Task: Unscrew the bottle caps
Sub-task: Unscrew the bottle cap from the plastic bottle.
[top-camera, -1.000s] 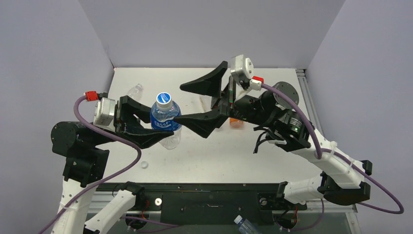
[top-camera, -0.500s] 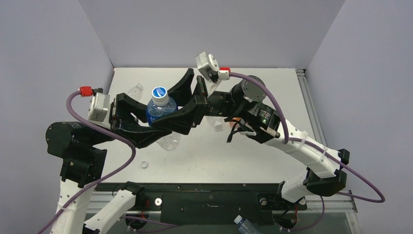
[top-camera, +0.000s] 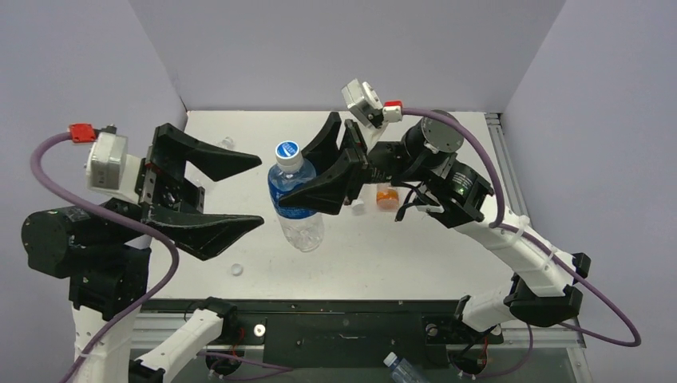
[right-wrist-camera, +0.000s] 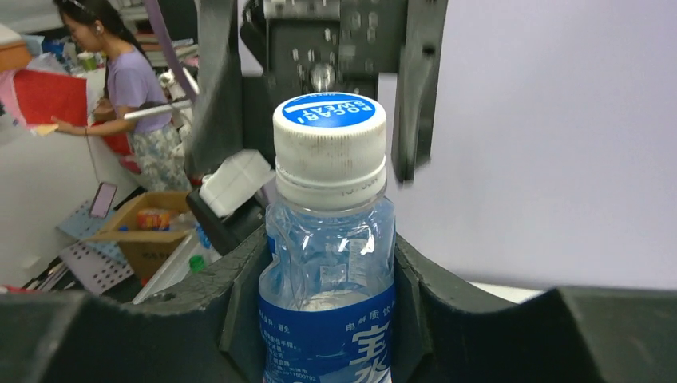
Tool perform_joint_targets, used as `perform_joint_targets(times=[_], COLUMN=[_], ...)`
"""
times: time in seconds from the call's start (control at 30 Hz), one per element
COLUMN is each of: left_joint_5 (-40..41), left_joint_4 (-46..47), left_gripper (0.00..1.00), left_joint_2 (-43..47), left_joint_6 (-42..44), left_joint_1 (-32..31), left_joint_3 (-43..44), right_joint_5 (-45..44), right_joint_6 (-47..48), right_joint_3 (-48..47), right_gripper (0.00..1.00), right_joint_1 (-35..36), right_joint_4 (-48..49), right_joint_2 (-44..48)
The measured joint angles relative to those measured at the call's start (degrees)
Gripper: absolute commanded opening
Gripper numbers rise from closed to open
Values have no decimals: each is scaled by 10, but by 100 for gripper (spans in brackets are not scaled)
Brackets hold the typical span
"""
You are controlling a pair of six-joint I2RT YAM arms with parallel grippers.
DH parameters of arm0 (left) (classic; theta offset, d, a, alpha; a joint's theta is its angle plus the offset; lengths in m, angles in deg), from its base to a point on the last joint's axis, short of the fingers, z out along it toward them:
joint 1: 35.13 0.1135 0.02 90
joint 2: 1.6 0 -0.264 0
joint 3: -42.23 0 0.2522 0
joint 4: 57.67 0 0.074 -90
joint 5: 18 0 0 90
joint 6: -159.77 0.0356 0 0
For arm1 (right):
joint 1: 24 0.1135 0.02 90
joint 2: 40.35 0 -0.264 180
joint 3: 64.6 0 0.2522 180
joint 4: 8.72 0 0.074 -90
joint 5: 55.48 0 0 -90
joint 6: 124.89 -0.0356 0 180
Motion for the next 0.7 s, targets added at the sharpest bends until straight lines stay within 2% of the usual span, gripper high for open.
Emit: perform_joint_targets(times=[0.17,0.2,0.37,0.7], left_joint_5=[17,15,-12,-80], left_joint_4=[15,20,52,42], left_gripper=[100,95,88,84], left_joint_2=[-21,-27,-61,-108], left_joint_6=[-36,-47,-111,-174], left_joint_1=[13,19,48,53], left_joint_3=[70,83,111,113], right_joint_5=[16,16,15,20], right_joint_6=[53,66,114,131], right_joint_3=[-42,-58,-87,-159], right_gripper=[11,10,8,3], right_joint_1=[34,44,70,69], right_joint_4=[-114,-141,-237,-293], right_joint_2=[-16,-26,-59,-81])
